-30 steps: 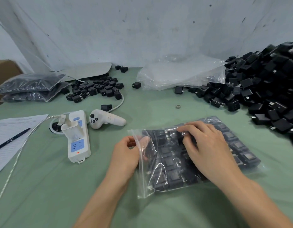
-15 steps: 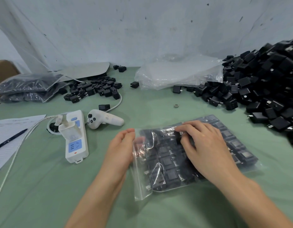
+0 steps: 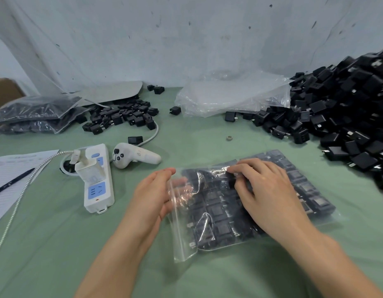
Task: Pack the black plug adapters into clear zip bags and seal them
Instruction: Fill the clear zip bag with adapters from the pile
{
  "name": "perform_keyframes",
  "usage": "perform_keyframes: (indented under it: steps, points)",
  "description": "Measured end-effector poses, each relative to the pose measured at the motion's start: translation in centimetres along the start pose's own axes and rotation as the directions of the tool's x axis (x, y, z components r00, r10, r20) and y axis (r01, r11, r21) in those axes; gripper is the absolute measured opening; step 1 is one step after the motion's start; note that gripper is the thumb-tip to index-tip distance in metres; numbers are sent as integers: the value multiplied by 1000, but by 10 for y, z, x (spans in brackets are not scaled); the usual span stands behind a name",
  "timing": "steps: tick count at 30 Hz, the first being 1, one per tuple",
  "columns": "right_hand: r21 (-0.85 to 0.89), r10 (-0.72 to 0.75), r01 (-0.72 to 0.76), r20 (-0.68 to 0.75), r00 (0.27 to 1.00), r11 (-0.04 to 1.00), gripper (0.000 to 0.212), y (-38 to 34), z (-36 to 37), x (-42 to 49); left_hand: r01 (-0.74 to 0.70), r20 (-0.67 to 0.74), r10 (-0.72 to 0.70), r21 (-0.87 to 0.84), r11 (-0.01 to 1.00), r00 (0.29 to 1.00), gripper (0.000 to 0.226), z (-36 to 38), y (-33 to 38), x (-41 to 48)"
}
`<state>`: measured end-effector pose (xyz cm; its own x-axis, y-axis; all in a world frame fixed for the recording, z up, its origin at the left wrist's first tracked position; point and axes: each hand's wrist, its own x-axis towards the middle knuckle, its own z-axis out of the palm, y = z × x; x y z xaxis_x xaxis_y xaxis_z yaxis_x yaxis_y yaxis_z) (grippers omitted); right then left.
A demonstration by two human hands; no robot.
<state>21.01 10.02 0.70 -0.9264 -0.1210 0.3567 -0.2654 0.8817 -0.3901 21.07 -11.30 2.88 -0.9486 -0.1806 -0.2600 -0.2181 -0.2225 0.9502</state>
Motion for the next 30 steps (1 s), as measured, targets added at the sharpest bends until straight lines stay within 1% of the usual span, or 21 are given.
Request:
perform_keyframes:
  steps: [3, 6, 12, 17, 20, 24, 27, 30]
  points:
    - [6, -5, 5, -14, 1000, 1000, 28, 0, 1, -1, 9, 7, -9, 25, 1000, 1000, 19, 0, -2, -1]
    - [11, -13, 13, -18, 1000, 1000, 28, 0, 3, -1, -5, 8, 5, 72, 997, 1000, 17, 4, -6, 0]
    - [-12, -58, 59, 90, 994, 998, 42, -4, 6, -3, 6, 47, -5, -8, 1000, 999, 17, 2, 2, -3]
    - [-64, -91, 100, 133, 987, 993, 46, -5, 7, -4, -4, 25, 4, -8, 1000, 1000, 13, 11, -4, -3]
    - [-99, -127, 145, 167, 978, 984, 47, -6, 8, -4, -44, 14, 43, 49, 998, 999, 13, 11, -6, -3]
    - [-127, -147, 175, 204, 968, 976, 52, -6, 9, -2, -130, 17, 130, 217, 967, 991, 13, 13, -11, -7]
    - [-133, -169, 203, 230, 958, 970, 54, -6, 10, -1, -179, 26, 179, 247, 952, 984, 13, 16, -12, -7]
    - [-137, -179, 216, 239, 954, 967, 54, -5, 10, -1, -173, 6, 177, 249, 953, 984, 14, 15, -13, -4]
